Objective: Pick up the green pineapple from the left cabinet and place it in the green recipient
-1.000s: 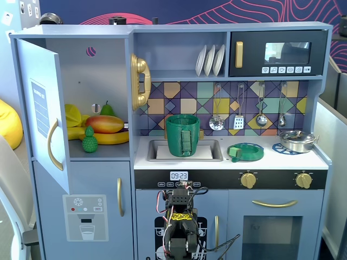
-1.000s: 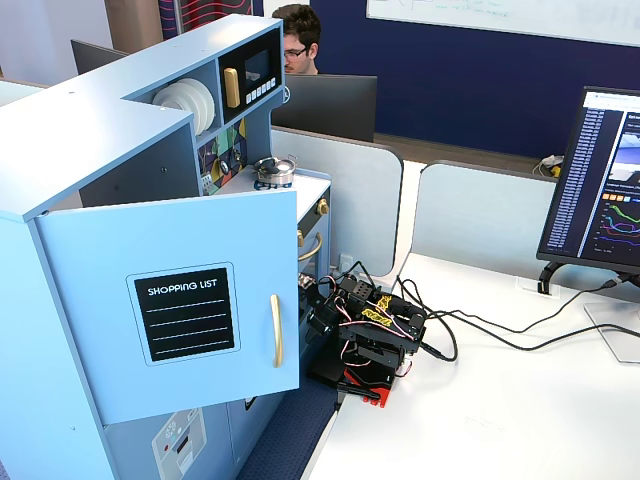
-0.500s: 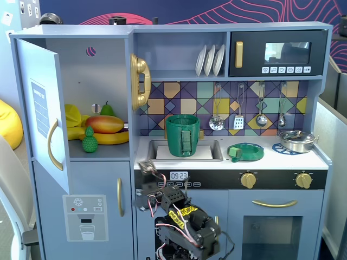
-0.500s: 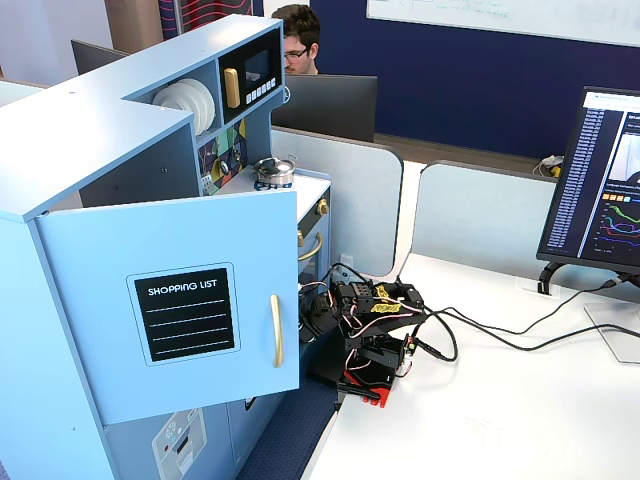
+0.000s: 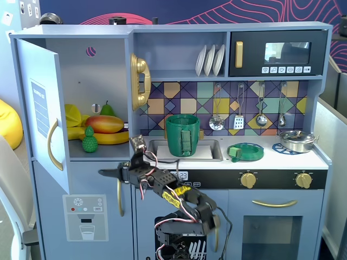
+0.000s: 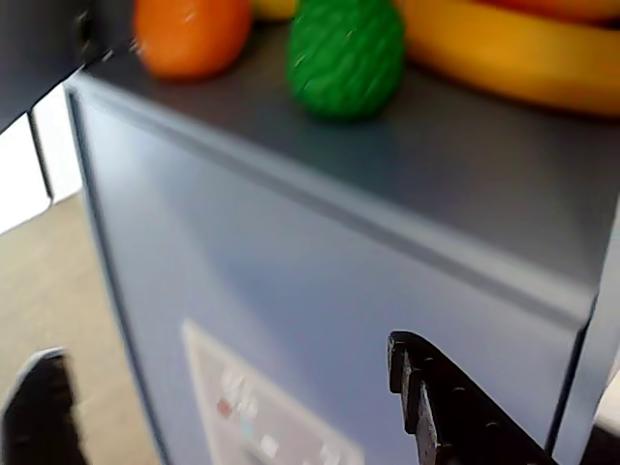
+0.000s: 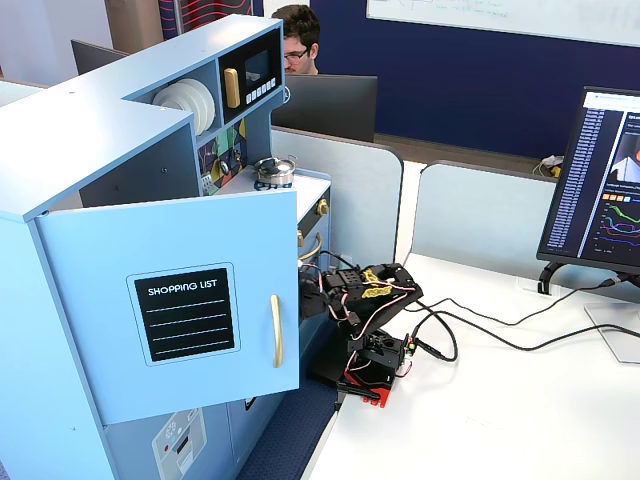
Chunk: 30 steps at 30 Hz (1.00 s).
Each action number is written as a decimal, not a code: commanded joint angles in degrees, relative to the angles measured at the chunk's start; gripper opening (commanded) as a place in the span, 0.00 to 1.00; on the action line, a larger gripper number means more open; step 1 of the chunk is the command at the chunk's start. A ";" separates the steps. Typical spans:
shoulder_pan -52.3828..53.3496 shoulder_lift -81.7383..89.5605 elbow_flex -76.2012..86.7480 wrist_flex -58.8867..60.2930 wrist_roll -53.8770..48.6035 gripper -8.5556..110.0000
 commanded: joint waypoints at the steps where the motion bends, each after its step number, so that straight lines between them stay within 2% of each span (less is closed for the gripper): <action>1: 2.55 -6.86 -9.14 -6.59 -0.44 0.44; 9: 2.55 -21.01 -17.75 -15.82 -1.85 0.43; 30: 3.25 -51.50 -44.74 -21.36 -4.13 0.42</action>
